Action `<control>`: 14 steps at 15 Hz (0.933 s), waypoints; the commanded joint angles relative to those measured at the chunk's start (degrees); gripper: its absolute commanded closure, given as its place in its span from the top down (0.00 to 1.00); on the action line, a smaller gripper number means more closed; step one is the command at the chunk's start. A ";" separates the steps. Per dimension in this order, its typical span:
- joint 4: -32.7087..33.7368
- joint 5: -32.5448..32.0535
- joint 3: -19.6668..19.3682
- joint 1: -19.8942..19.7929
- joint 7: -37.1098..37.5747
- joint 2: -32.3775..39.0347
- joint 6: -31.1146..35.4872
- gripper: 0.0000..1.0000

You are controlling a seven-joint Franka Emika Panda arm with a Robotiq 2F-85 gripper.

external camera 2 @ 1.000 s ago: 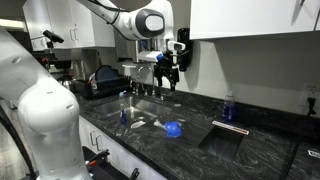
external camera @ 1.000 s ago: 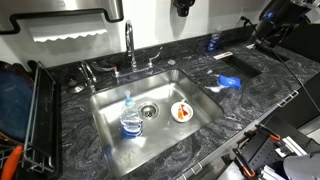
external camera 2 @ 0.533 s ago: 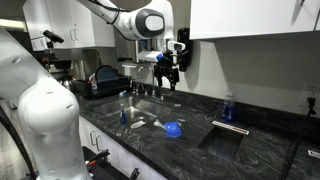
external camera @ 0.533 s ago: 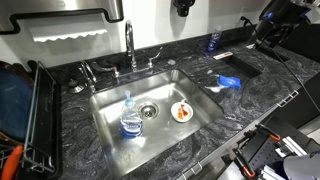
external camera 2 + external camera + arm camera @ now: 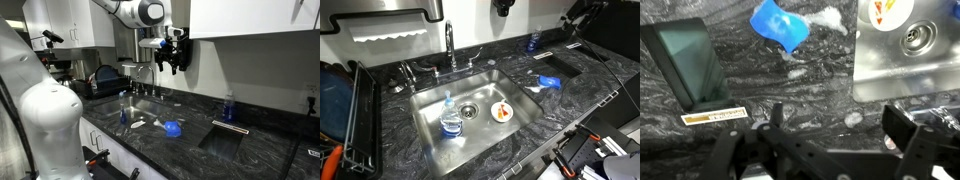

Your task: Pick up the two objects from the white bowl in the sink and put them on the sink base top

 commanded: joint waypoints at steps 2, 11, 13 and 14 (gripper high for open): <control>11.21 3.67 1.99 2.56 -0.32 10.54 -0.73 1.00; 15.37 10.28 5.06 6.04 -5.92 20.02 -11.06 1.00; 15.20 9.42 5.56 5.88 -6.72 20.72 -11.95 1.00; 14.95 9.23 5.72 5.91 -7.82 20.98 -11.07 1.00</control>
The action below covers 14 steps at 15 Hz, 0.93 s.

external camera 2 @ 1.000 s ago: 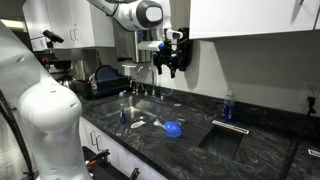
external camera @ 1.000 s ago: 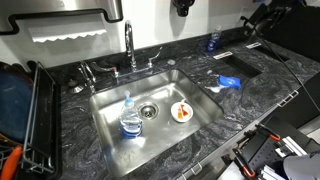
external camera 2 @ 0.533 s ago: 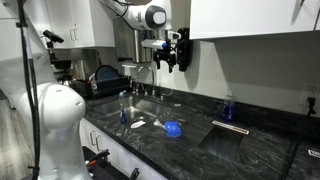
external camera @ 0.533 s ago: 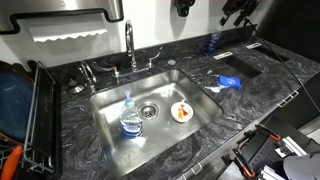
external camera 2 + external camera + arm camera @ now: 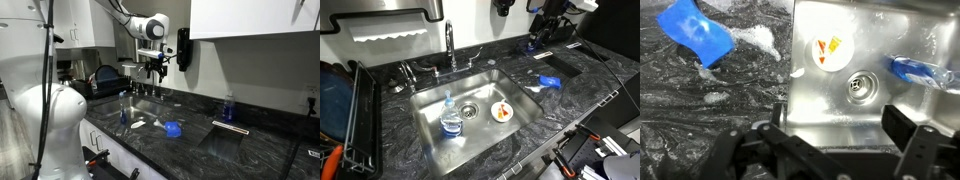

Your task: Pick up the two objects from the white bowl in the sink and put them on the sink base top

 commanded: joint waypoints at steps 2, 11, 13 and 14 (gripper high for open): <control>1.45 0.30 0.69 -0.40 -7.57 1.85 -1.45 1.00; -0.57 -1.87 2.08 -0.38 2.87 3.25 2.43 1.00; -2.66 -3.69 3.69 0.29 12.81 3.69 6.59 1.00; -3.59 -4.17 4.21 0.41 16.88 4.22 8.81 1.00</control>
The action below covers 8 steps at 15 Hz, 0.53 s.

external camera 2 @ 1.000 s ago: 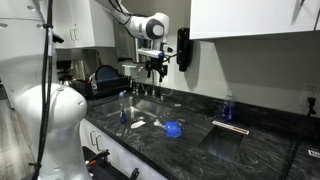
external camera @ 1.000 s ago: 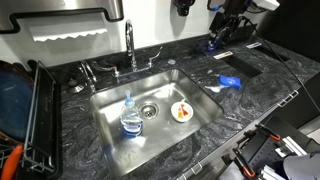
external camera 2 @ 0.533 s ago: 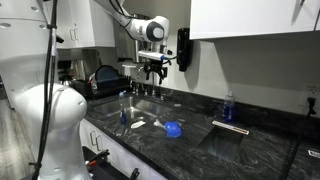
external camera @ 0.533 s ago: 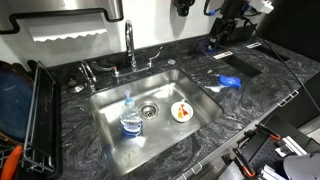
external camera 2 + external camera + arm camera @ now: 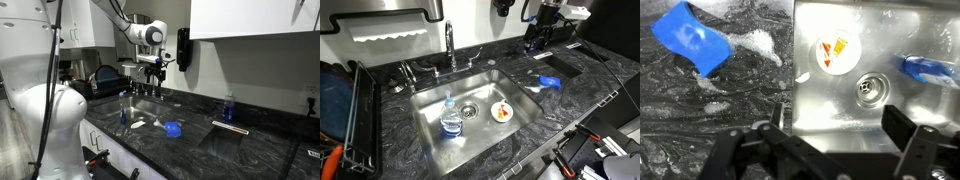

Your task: Pick up the two objects from the white bowl in the sink and put them on the sink base top

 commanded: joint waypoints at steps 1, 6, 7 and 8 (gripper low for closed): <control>-3.24 -3.14 2.85 0.52 15.37 2.29 7.80 1.00; -6.82 -7.84 4.64 1.97 34.55 5.33 14.31 1.00; -7.40 -7.97 4.79 2.34 36.70 6.30 15.07 1.00; -7.87 -7.23 4.80 2.56 37.58 7.00 15.13 1.00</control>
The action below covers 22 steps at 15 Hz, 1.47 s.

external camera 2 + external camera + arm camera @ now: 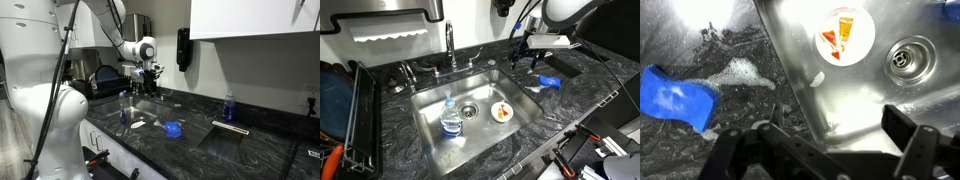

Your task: Pick up the two objects from the white bowl in the sink and put them on the sink base top

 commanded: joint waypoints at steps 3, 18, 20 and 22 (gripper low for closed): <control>-2.59 2.07 0.60 1.17 5.57 4.93 4.63 1.00; -4.51 23.06 5.28 2.42 -18.86 19.00 21.74 1.00; -4.53 20.07 4.21 3.09 -17.95 19.84 21.96 1.00; -4.22 17.34 3.49 3.61 -17.52 21.02 23.61 1.00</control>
